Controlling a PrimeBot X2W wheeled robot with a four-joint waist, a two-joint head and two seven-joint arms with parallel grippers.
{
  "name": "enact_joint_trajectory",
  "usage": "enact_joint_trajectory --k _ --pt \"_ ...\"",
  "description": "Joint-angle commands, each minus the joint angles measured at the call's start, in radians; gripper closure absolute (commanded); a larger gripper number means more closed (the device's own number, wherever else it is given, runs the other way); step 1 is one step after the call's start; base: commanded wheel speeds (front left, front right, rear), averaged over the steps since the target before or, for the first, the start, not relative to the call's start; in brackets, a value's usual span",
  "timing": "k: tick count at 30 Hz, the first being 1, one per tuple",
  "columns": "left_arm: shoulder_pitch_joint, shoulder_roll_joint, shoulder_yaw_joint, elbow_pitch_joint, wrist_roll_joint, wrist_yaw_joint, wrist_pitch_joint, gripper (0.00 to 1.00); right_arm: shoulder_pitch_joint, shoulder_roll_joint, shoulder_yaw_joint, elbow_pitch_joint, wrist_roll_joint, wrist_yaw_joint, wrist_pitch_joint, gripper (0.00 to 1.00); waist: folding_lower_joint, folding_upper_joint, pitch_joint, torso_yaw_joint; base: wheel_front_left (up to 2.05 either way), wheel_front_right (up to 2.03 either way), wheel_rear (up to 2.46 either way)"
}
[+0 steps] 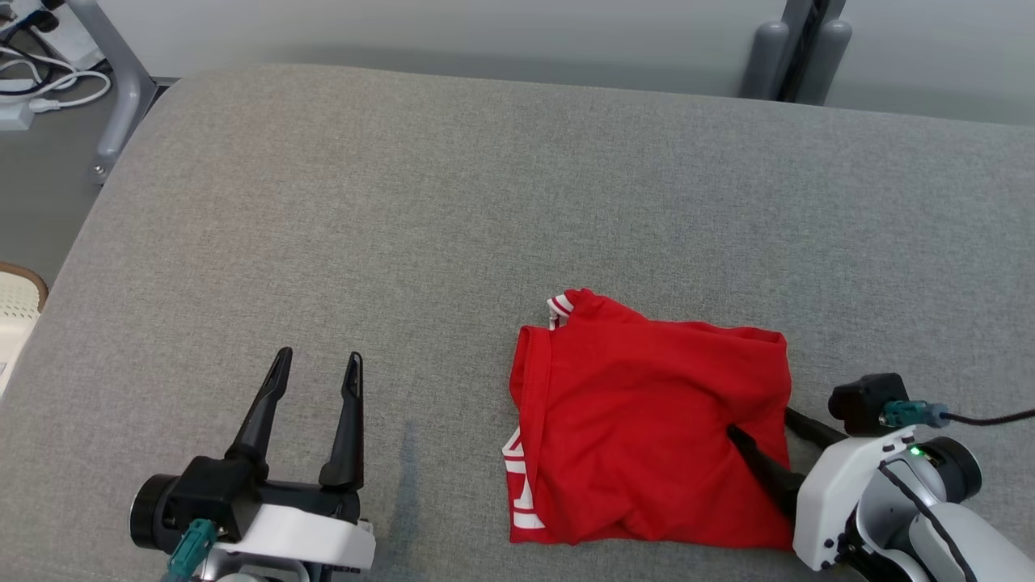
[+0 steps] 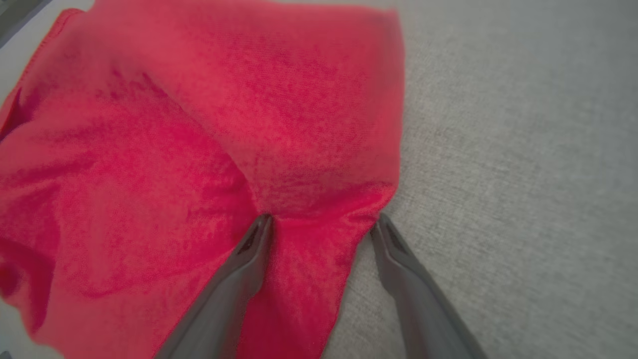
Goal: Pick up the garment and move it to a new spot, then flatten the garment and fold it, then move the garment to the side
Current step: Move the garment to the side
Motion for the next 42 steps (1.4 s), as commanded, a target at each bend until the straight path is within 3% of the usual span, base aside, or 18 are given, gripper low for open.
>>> enact_joint_trajectory --k 1,2,3,8,16,28,33,42 --pt "-0.026 -0.001 0.001 0.009 -0.001 -0.005 -0.007 0.00 -0.007 -0.002 0.042 0.032 0.036 0.000 0.040 0.43 0.0000 0.0000 0.013 0.003 0.00 0.00 0.00" --pt "-0.031 -0.002 0.001 0.014 0.000 -0.006 -0.009 0.00 -0.018 -0.007 0.058 0.038 0.048 0.000 0.048 0.89 0.0000 0.0000 0.015 0.002 0.00 0.00 0.00" --pt "-0.035 -0.003 0.001 0.019 0.000 -0.008 -0.012 0.00 -0.028 -0.009 0.075 0.043 0.065 0.000 0.062 1.00 0.0000 0.0000 0.017 0.001 0.00 0.00 0.00" --pt "-0.053 -0.001 0.008 0.028 0.007 -0.010 -0.016 0.00 -0.076 -0.040 0.080 0.027 0.089 -0.001 0.027 1.00 0.0000 0.0000 0.022 -0.024 0.00 0.00 0.00" --pt "-0.042 0.013 0.017 0.020 0.018 -0.011 -0.019 0.00 -0.050 -0.078 0.039 -0.063 0.071 0.000 -0.003 1.00 0.0000 0.0000 0.007 -0.128 0.00 0.00 0.00" --pt "-0.049 0.065 0.025 -0.043 0.034 -0.011 0.013 0.00 0.041 -0.138 -0.028 -0.232 -0.029 0.000 0.022 1.00 0.0000 0.0000 0.040 -0.439 0.00 0.00 0.00" --pt "-0.061 0.088 0.024 -0.072 0.040 -0.011 0.040 0.00 0.043 -0.141 -0.034 -0.263 -0.040 0.000 0.018 1.00 0.0000 0.0000 0.063 -0.531 0.00 0.00 0.00" --pt "-0.095 0.117 0.015 -0.111 0.051 -0.017 0.082 0.00 -0.097 -0.148 -0.043 -0.249 -0.030 0.000 -0.049 1.00 0.0000 0.0000 0.114 -0.598 0.00 0.00 0.00"
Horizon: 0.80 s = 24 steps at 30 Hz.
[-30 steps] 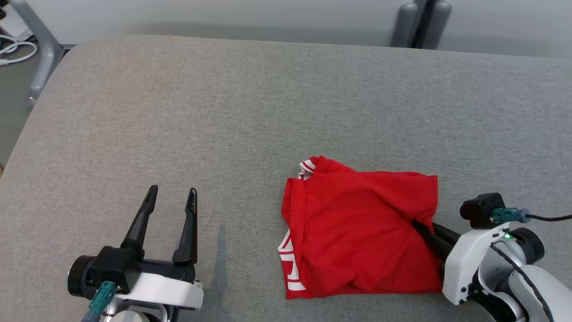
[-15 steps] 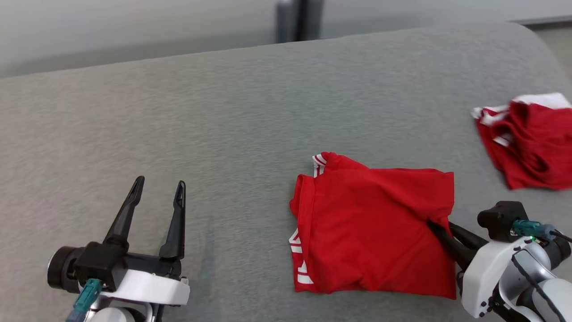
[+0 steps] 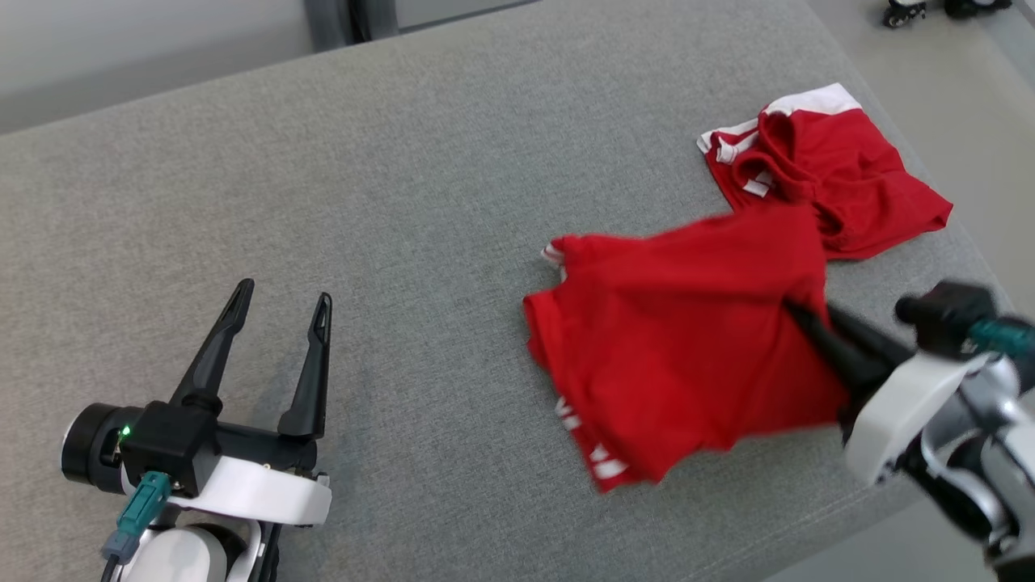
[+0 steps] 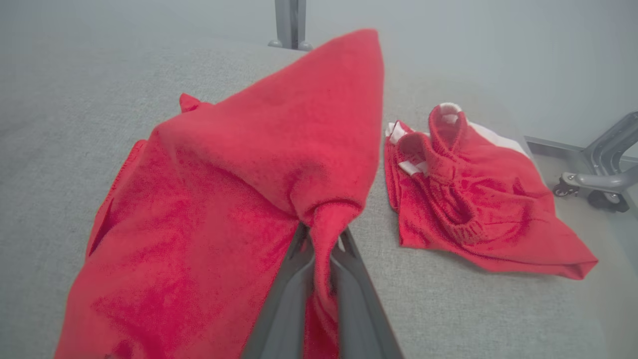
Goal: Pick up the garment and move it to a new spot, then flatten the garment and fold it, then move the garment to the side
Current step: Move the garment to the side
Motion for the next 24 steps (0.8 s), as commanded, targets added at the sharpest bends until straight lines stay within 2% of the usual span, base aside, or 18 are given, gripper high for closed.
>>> enact_joint_trajectory --k 1,7,11,18,24 --pt "-0.021 0.013 0.001 -0.007 0.010 -0.005 0.004 0.00 -0.052 -0.008 -0.011 0.011 0.005 0.000 -0.031 1.00 0.0000 0.0000 0.025 -0.015 0.00 0.00 0.00" --pt "-0.047 0.029 -0.013 -0.033 0.021 -0.012 0.026 0.00 -0.253 -0.022 0.002 0.140 0.054 0.000 -0.129 1.00 0.0000 0.0000 0.073 -0.009 0.00 0.00 0.00" --pt "-0.074 0.036 -0.030 -0.048 0.030 -0.022 0.037 0.00 -0.363 -0.082 0.029 0.269 0.102 0.000 -0.161 1.00 0.0000 0.0000 0.110 0.017 0.00 0.00 0.00" --pt "-0.129 0.051 -0.049 -0.067 0.046 -0.036 0.052 0.00 -0.510 -0.207 0.087 0.424 0.168 0.000 -0.242 1.00 0.0000 0.0000 0.192 0.049 0.00 0.00 0.00" --pt "-0.169 0.060 -0.063 -0.079 0.056 -0.046 0.060 0.00 -0.600 -0.244 0.136 0.550 0.196 0.000 -0.279 1.00 0.0000 0.0000 0.252 0.066 0.00 0.00 0.00"
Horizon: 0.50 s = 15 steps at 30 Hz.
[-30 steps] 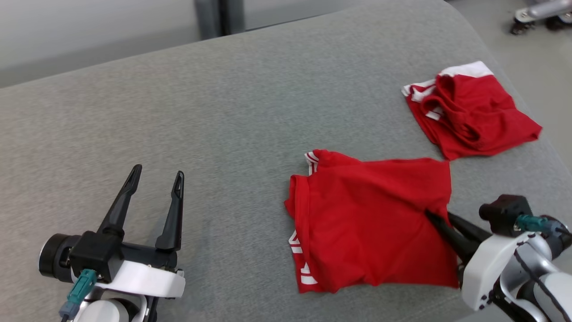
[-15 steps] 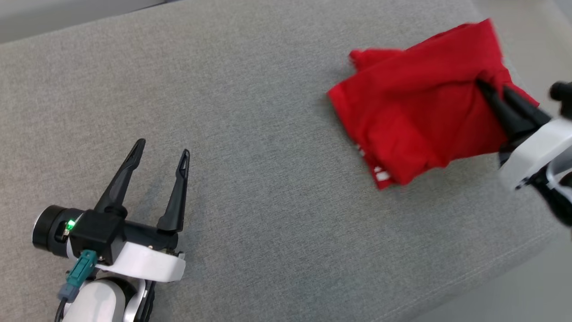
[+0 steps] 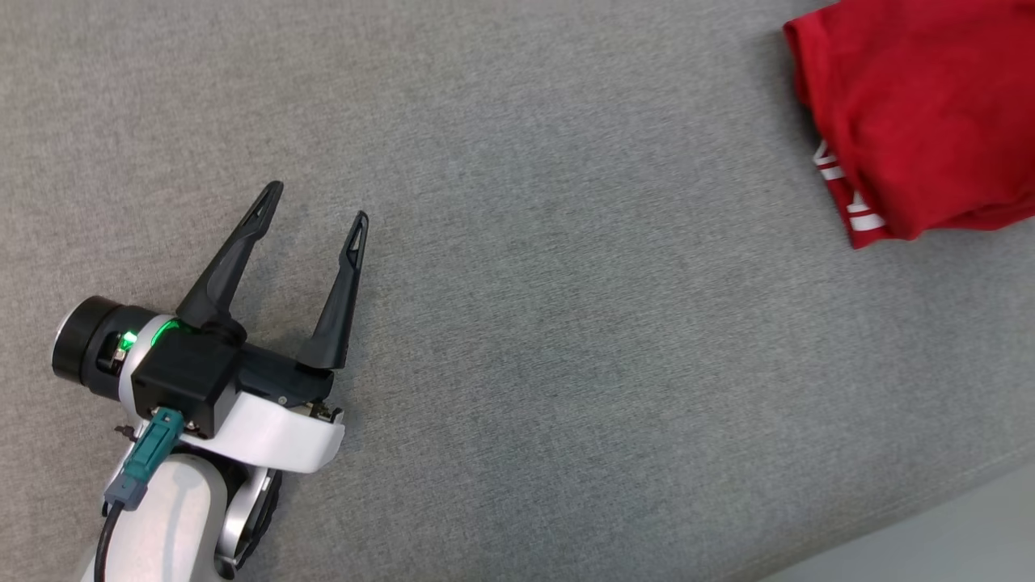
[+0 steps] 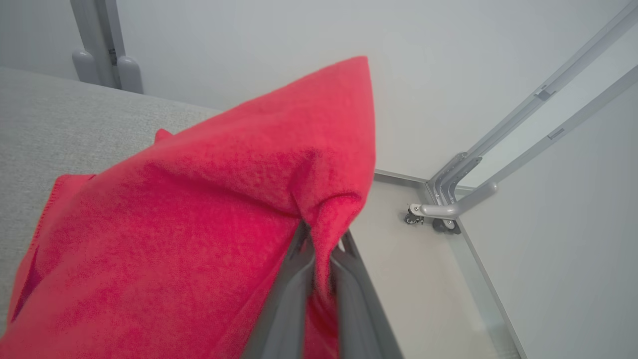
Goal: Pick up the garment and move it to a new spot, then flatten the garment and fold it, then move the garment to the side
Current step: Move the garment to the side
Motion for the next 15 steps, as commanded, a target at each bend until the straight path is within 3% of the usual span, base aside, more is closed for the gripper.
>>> enact_joint_trajectory --k 1,3,4,5,6,11,15 --pt "-0.018 0.007 0.000 -0.004 0.005 -0.003 0.002 0.00 -0.016 -0.009 0.005 0.016 -0.007 0.000 -0.018 1.00 0.0000 0.0000 0.026 0.015 0.00 0.00 0.00" --pt "-0.033 0.007 -0.006 -0.005 0.009 -0.007 0.001 0.00 -0.039 -0.016 0.023 0.079 -0.017 0.000 -0.027 1.00 0.0000 0.0000 0.042 0.022 0.00 0.00 0.00" --pt "-0.040 0.007 -0.010 -0.004 0.010 -0.008 0.001 0.00 -0.052 -0.018 0.028 0.107 -0.027 0.000 -0.044 0.73 0.0000 0.0000 0.048 0.026 0.00 0.00 0.00" --pt "-0.046 0.007 -0.011 -0.002 0.011 -0.010 0.000 0.00 -0.063 -0.013 0.032 0.136 -0.031 0.000 -0.055 0.28 0.0000 0.0000 0.053 0.029 0.00 0.00 0.00" --pt "-0.050 0.007 -0.012 -0.001 0.012 -0.008 -0.001 0.00 -0.070 -0.006 0.036 0.169 -0.037 0.000 -0.064 0.00 0.0000 0.0000 0.056 0.032 0.00 0.00 0.00" --pt "-0.061 0.000 -0.016 0.024 0.003 0.000 -0.015 0.00 -0.106 0.041 -0.001 0.358 -0.087 0.000 -0.129 0.00 0.0000 0.0000 0.045 0.038 0.00 0.00 0.00" --pt "-0.051 -0.012 -0.017 0.047 -0.012 0.005 -0.032 0.00 -0.067 0.094 -0.063 0.397 -0.062 0.000 -0.148 0.00 0.0000 0.0000 0.002 0.049 0.00 0.00 0.00"
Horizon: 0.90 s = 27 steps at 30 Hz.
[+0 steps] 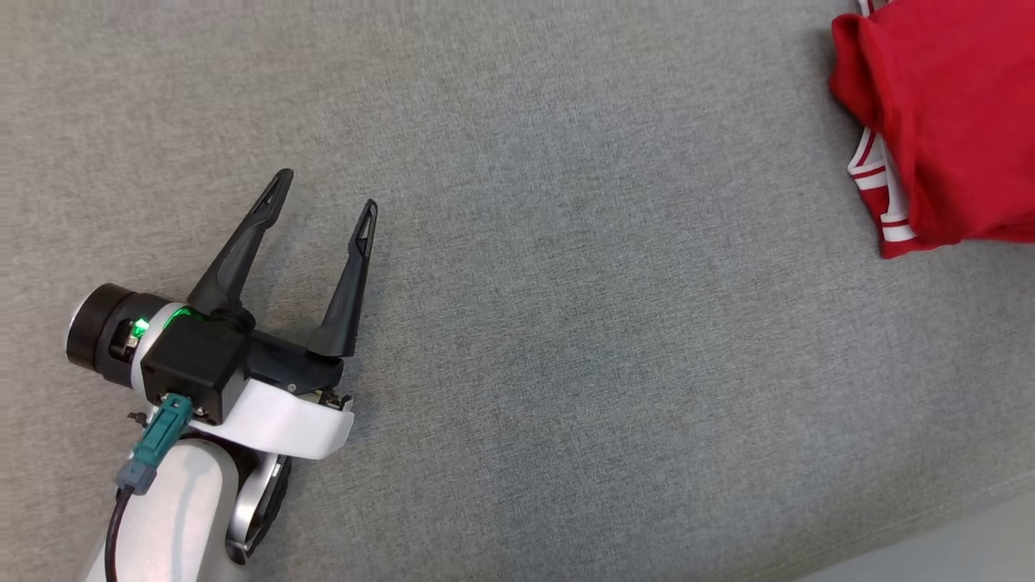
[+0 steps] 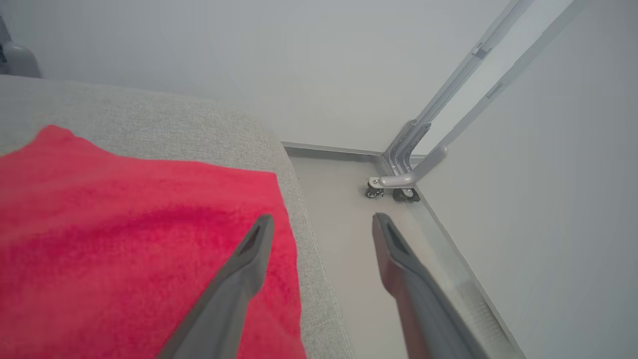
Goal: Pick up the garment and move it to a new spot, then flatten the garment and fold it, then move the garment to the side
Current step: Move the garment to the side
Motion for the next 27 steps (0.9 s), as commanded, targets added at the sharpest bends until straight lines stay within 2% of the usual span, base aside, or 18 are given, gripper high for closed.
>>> enact_joint_trajectory --k 1,7,13,23,27 --pt "0.001 -0.002 0.003 0.006 -0.007 0.006 -0.010 0.00 0.017 0.002 -0.024 -0.013 0.010 0.000 -0.009 0.00 0.0000 0.0000 -0.031 0.009 0.00 0.00 0.00" --pt "0.049 -0.017 0.025 0.036 -0.036 0.036 -0.040 0.00 0.173 0.068 -0.257 -0.221 -0.051 0.000 -0.007 0.00 0.0000 0.0000 -0.131 0.027 0.00 0.00 0.00" --pt "0.110 -0.036 0.052 0.055 -0.068 0.069 -0.065 0.00 0.387 0.211 -0.439 -0.469 -0.174 0.000 -0.007 0.00 0.0000 0.0000 -0.234 0.063 0.00 0.00 0.00" --pt "0.213 -0.067 0.081 0.081 -0.109 0.115 -0.091 0.00 0.722 0.451 -0.535 -0.823 -0.341 0.000 0.017 0.00 0.0000 0.0000 -0.383 0.153 0.00 0.00 0.00" --pt "0.244 -0.073 0.093 0.086 -0.123 0.126 -0.096 0.00 0.806 0.512 -0.543 -0.908 -0.372 0.000 0.053 0.00 0.0000 0.0000 -0.426 0.180 0.00 0.00 0.00"
